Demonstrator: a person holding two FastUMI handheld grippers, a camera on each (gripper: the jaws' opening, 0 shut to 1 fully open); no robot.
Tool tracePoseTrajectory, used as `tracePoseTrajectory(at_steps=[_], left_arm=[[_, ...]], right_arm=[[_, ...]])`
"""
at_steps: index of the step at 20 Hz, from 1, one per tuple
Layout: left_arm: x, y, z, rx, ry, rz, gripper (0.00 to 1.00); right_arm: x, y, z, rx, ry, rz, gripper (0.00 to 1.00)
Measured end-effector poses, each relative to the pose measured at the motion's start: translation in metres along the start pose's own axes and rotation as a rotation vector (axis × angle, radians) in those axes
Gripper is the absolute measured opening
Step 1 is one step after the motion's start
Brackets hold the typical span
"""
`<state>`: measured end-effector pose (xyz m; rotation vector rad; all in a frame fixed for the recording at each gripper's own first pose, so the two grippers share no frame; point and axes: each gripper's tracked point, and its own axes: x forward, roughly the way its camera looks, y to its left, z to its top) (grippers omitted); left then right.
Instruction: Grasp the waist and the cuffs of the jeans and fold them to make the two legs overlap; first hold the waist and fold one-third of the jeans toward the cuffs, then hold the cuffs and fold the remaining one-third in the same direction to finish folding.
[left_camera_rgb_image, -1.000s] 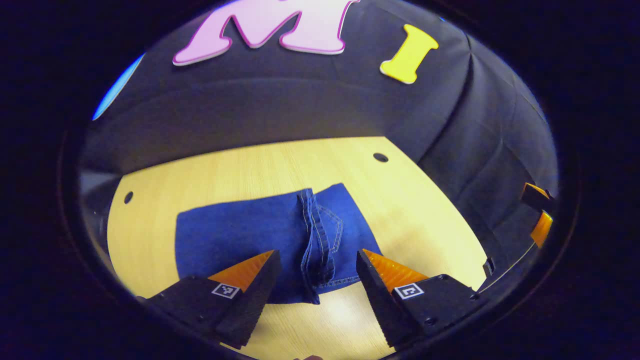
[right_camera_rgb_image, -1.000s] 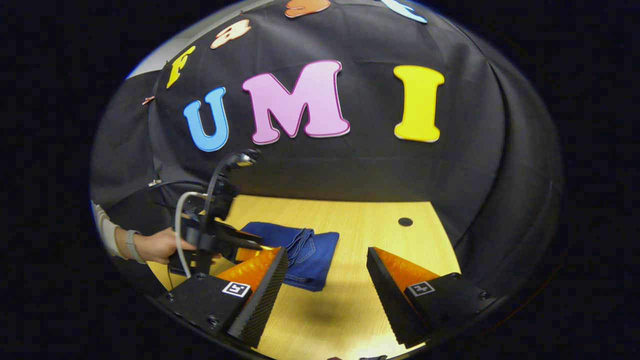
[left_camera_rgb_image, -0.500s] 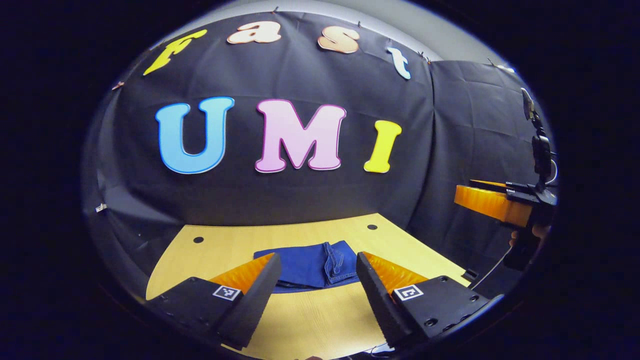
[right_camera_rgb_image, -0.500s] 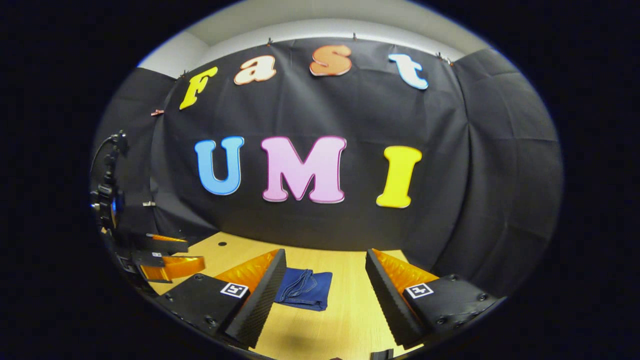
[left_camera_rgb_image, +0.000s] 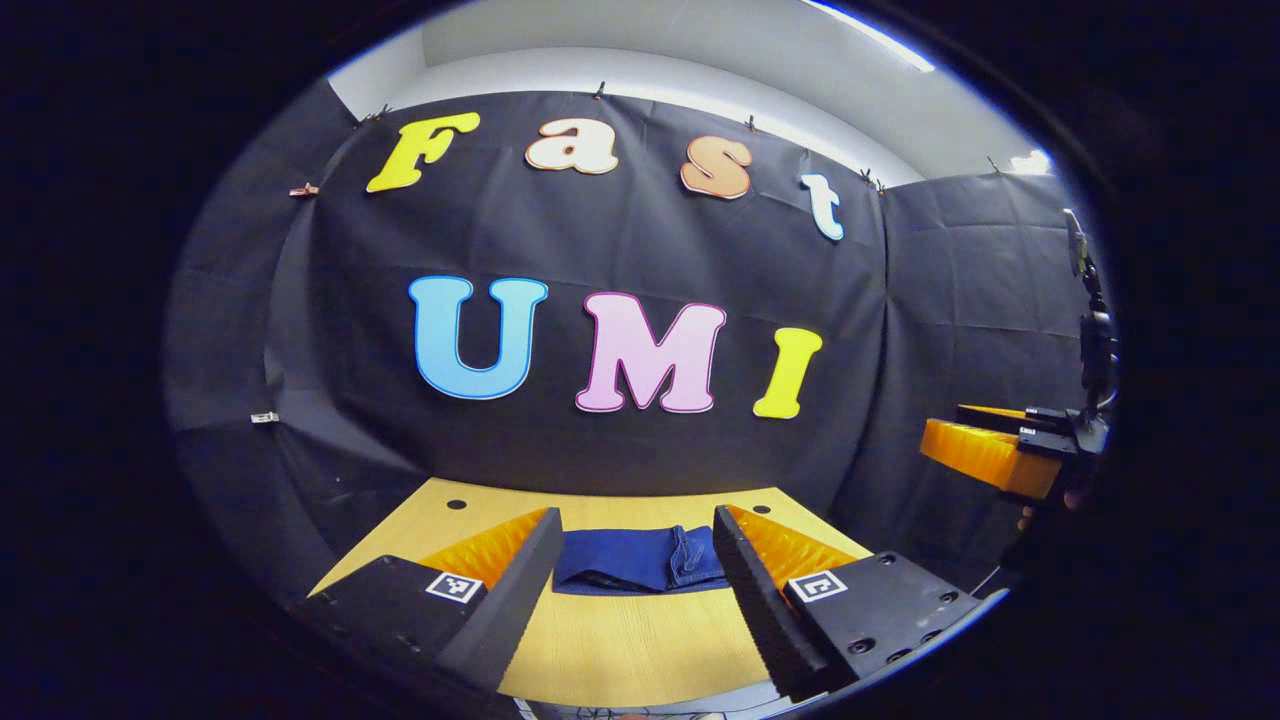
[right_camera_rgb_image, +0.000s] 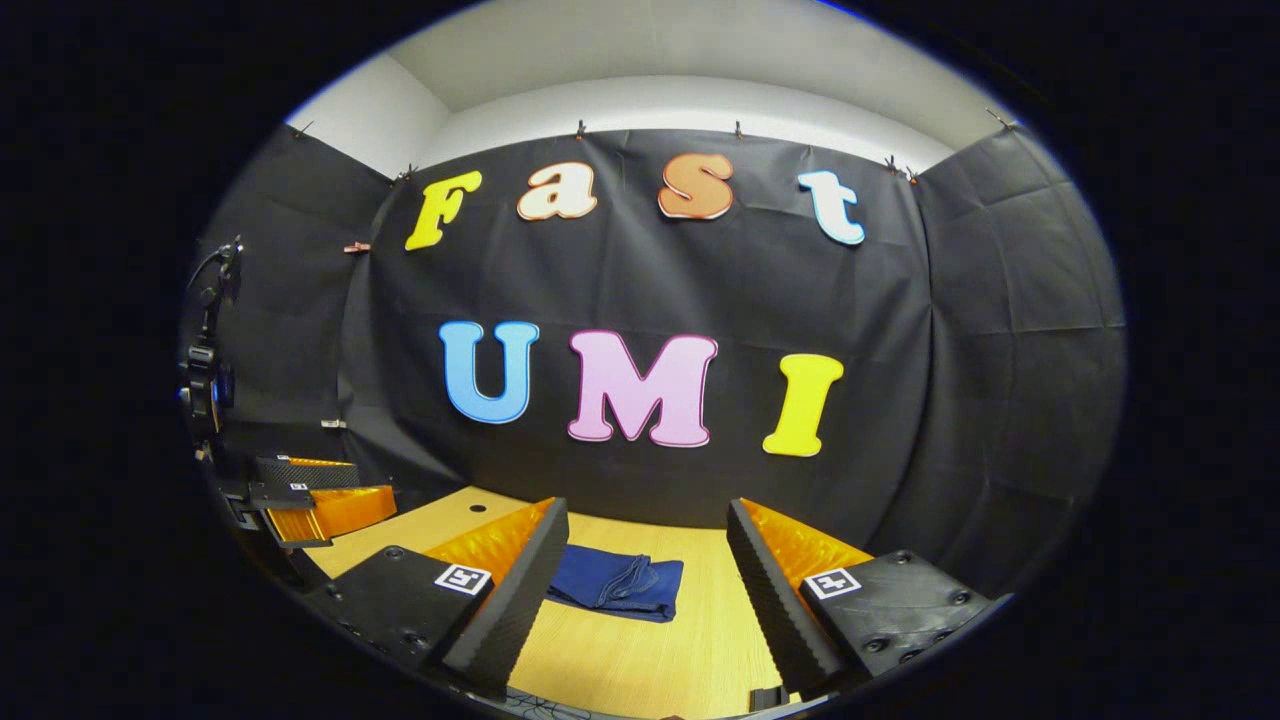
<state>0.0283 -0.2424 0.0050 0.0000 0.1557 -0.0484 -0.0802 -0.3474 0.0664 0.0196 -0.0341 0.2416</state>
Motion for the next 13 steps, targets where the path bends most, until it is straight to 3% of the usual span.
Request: tracePoseTrajectory(at_steps=[3, 6, 9, 11, 13], left_arm=[[-0.006, 0.005, 0.016, 0.024, -0.026, 0.041, 0.95], [-0.006, 0.004, 0.025, 0.06, -0.045, 0.077, 0.95], [0.015, -0.01, 0.025, 0.071, -0.031, 0.038, 0.92], [0.025, -0.014, 0.031, 0.085, -0.03, 0.051, 0.96], [0.026, -0.03, 0.04, 0.055, -0.055, 0.017, 0.95]], right_arm=[[-0.006, 0.001, 0.005, -0.048, -0.034, -0.007, 0.98], [-0.004, 0.006, 0.009, -0.022, -0.027, 0.018, 0.97], [-0.004, -0.008, 0.017, 0.028, -0.052, -0.003, 0.97], [-0.011, -0.022, 0.023, 0.026, -0.063, -0.017, 0.97], [-0.013, -0.04, 0.025, 0.008, -0.068, -0.048, 0.97]])
